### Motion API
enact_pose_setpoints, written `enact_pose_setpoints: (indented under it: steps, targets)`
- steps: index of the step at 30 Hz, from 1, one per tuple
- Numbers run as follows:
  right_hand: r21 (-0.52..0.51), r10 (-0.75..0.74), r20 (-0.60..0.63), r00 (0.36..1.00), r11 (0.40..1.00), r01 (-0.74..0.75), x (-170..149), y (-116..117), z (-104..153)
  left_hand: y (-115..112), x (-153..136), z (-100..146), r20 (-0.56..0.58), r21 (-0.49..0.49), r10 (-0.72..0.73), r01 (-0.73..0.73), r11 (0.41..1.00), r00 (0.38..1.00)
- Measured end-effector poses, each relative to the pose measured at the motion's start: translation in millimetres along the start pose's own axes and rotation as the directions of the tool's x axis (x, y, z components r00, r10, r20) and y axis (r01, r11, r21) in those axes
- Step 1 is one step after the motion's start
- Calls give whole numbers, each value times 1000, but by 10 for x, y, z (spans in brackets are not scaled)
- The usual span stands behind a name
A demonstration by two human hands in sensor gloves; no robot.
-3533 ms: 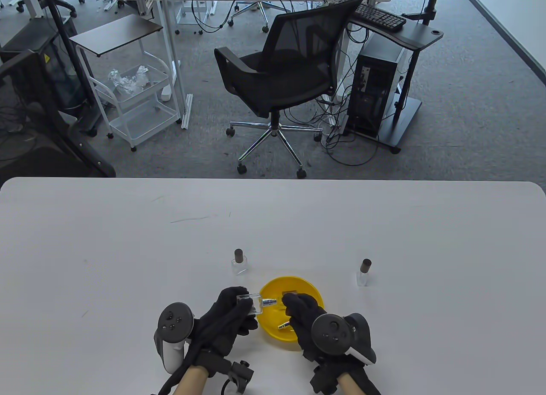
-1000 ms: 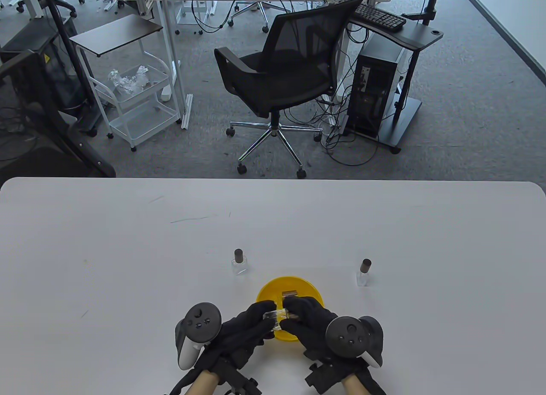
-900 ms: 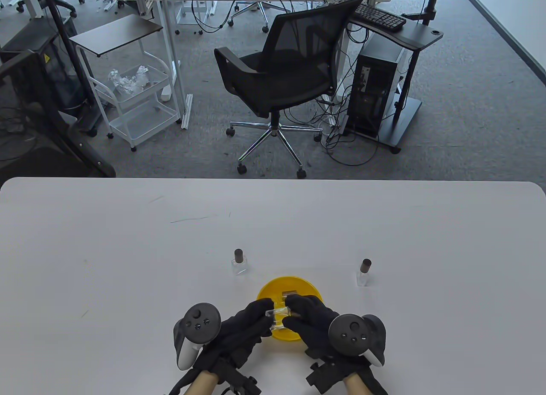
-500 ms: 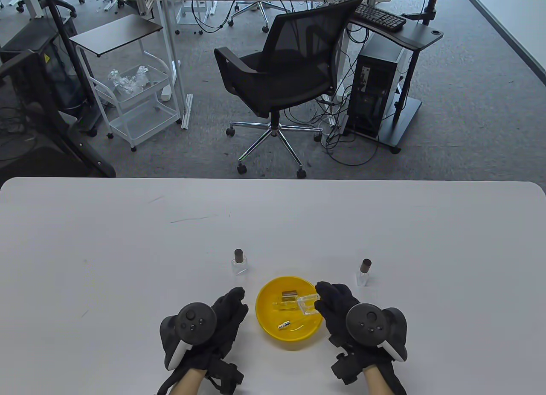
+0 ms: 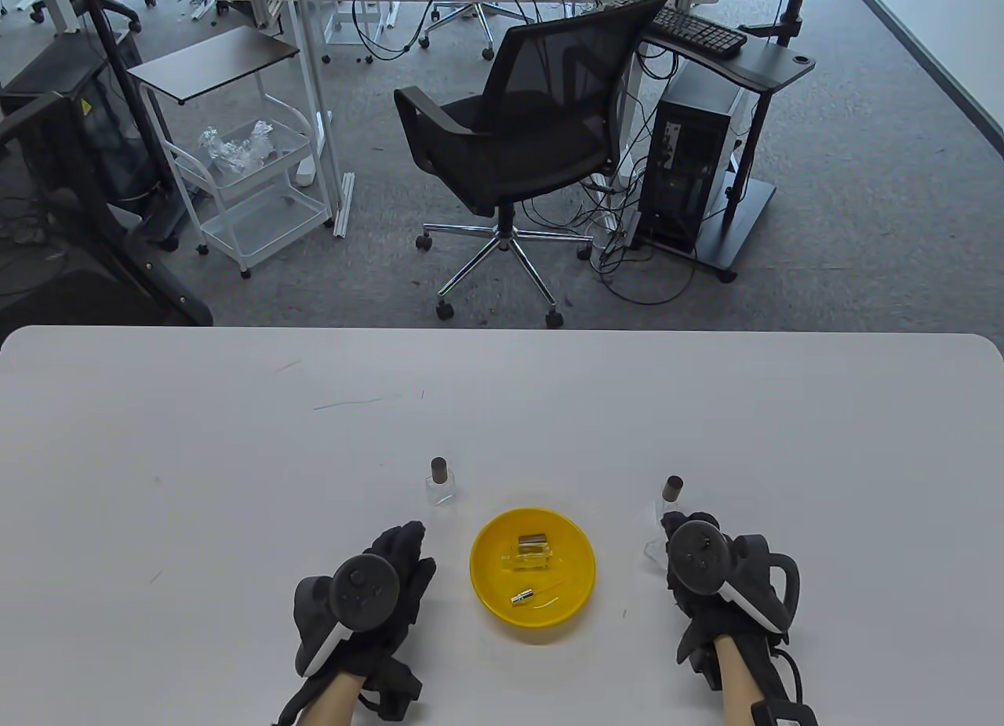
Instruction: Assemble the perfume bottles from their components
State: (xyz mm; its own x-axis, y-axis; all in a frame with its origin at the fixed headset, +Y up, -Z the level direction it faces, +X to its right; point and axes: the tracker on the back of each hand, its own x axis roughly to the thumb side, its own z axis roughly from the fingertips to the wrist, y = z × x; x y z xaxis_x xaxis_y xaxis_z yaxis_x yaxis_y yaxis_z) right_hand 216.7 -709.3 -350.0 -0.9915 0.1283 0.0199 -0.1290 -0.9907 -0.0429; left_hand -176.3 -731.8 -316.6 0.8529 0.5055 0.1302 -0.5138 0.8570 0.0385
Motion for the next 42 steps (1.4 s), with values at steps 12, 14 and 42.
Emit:
enact_pose_setpoints:
  steps: [12, 14, 42]
  targets:
    - [11, 101, -145, 984, 995, -101, -208, 121, -117, -88, 10, -25, 25, -65, 0, 2, 998, 1000]
    - [12, 97, -143, 985, 995, -96, -205, 129, -124, -89, 11, -23, 26, -67, -1, 2, 998, 1000]
    - [-138, 97, 131, 987, 987, -79, 306, -237, 20, -122, 33, -32, 45, -77, -14, 18, 997, 999]
